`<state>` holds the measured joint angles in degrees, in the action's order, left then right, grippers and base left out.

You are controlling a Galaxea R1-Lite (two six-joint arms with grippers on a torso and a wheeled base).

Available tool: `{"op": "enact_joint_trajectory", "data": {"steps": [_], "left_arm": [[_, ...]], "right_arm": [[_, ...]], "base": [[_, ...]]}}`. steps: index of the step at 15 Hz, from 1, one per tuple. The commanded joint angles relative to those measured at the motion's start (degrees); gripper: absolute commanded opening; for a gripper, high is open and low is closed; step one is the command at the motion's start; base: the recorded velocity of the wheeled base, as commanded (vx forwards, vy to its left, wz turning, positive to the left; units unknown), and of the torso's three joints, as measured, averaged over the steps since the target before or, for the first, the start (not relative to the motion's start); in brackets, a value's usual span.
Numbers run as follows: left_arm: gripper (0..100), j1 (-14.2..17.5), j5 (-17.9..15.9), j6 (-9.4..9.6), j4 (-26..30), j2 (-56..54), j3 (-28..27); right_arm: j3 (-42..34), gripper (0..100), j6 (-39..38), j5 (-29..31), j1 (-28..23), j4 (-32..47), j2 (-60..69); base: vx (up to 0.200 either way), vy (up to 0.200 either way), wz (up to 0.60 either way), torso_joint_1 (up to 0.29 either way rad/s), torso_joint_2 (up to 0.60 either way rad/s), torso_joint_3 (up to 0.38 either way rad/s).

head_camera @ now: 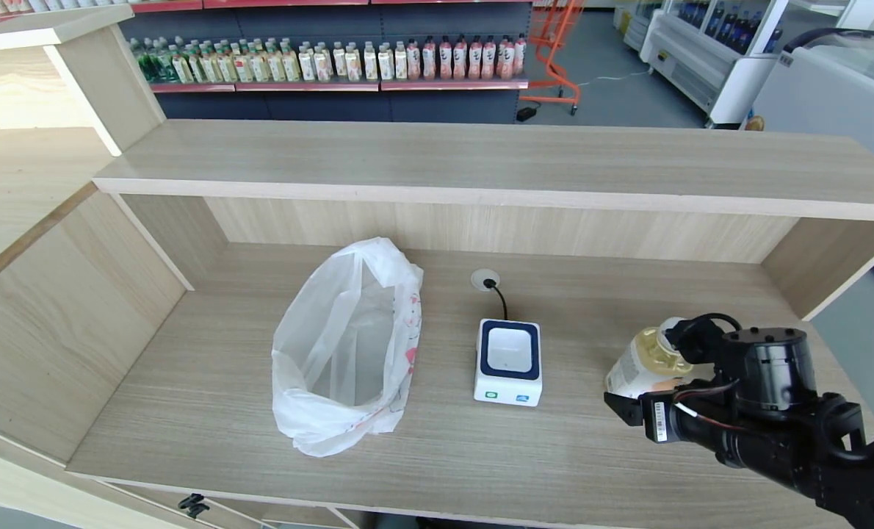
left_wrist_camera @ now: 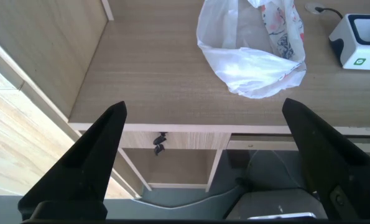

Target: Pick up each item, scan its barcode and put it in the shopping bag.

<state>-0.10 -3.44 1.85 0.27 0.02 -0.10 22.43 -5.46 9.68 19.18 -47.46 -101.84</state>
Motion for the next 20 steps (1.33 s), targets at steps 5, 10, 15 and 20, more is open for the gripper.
{"op": "enact_joint_trajectory", "data": {"steps": [5, 10, 15, 20], "left_arm": [[100, 0.01, 0.01, -0.01, 0.0, 0.06, 0.01], [100, 0.01, 0.01, -0.01, 0.0, 0.06, 0.01], [100, 0.01, 0.01, -0.01, 0.0, -0.02, 0.01], [100, 0.01, 0.01, -0.01, 0.0, 0.06, 0.1]], "right_arm": [[-0.63, 100, 3.18, 3.06, -0.02, -5.89, -2.4], [-0.99, 100, 3.0, 8.16, 1.57, -16.0, -8.29], [0.16, 100, 3.0, 13.52, 1.57, -24.44, -15.67], [1.12, 100, 3.18, 13.96, 3.59, -29.01, -18.66]], "base": [[0.0, 0.0, 0.0, 0.0, 0.0, 0.0], [0.0, 0.0, 0.0, 0.0, 0.0, 0.0], [0.0, 0.0, 0.0, 0.0, 0.0, 0.0], [0.0, 0.0, 0.0, 0.0, 0.0, 0.0]]}}
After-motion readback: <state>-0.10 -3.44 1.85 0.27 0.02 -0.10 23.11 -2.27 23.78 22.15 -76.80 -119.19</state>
